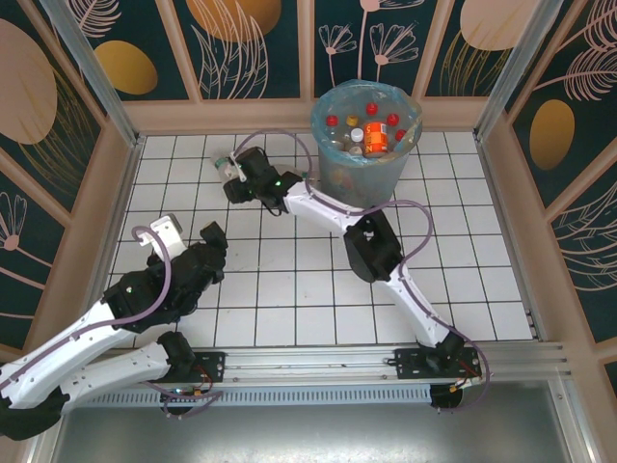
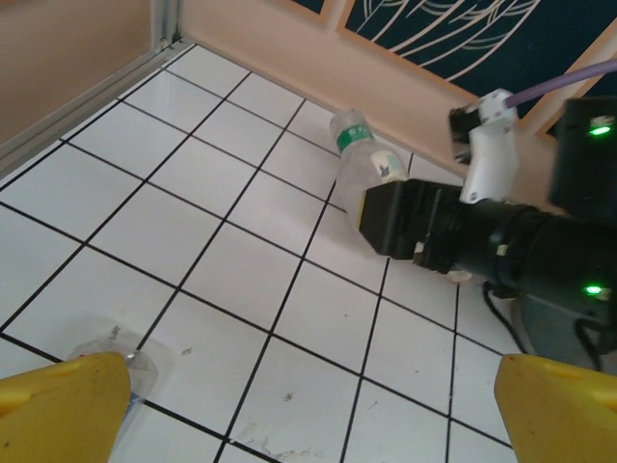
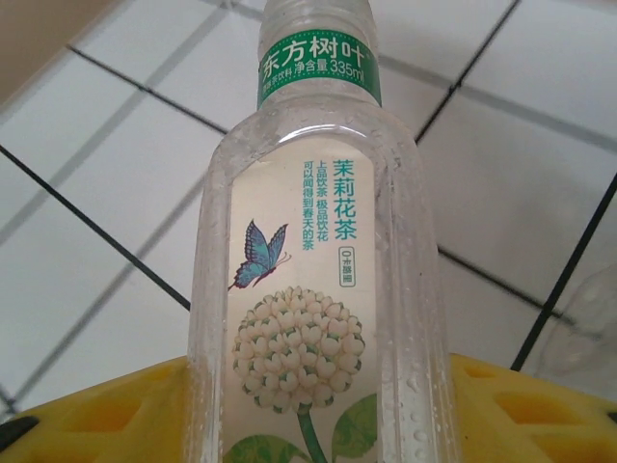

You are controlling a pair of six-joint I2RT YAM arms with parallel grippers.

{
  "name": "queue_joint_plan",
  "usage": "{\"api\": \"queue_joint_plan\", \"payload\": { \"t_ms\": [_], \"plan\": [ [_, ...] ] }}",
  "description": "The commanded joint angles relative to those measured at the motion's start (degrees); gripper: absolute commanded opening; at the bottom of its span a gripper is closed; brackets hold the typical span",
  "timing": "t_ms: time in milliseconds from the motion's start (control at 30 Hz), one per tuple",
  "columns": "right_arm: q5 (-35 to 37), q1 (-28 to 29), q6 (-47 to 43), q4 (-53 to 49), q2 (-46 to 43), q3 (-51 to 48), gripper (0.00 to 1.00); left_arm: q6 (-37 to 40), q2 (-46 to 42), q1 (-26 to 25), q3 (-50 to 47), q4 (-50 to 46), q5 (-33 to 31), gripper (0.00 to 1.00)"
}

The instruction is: Put the plastic bottles in the bin

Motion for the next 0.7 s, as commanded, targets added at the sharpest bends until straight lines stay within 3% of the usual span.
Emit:
{"api": "queue_joint_plan", "payload": {
  "t_ms": [0, 200, 300, 467, 667],
  "plan": [
    [-0.3, -0.9, -2.6, 1.4, -11.5, -2.2, 0.5, 4.2, 0.8, 0.4, 4.9, 0.4, -2.0, 0.97],
    [-0.3, -3.6, -5.6, -0.6, -23.6, -6.7, 0.47, 13.2, 5.4, 0.5, 13.5, 4.7, -1.0, 0.96],
    [-2.1, -7.1, -6.7, -3.4, -29.1, -7.8, 0.47, 20.9, 8.7, 0.4, 16.4, 10.9, 3.4, 0.96],
    [-4.1, -16.5, -8.3, -9.1, -37.0, -9.8, 0.48, 29.9, 20.3, 0.4, 24.4, 15.4, 13.4, 0.95],
    [-10.0, -29.3, -9.5, -16.7, -41.3, -12.6, 0.48, 33.2, 33.7, 0.4, 32.2, 19.8, 22.5, 0.93]
  ]
}}
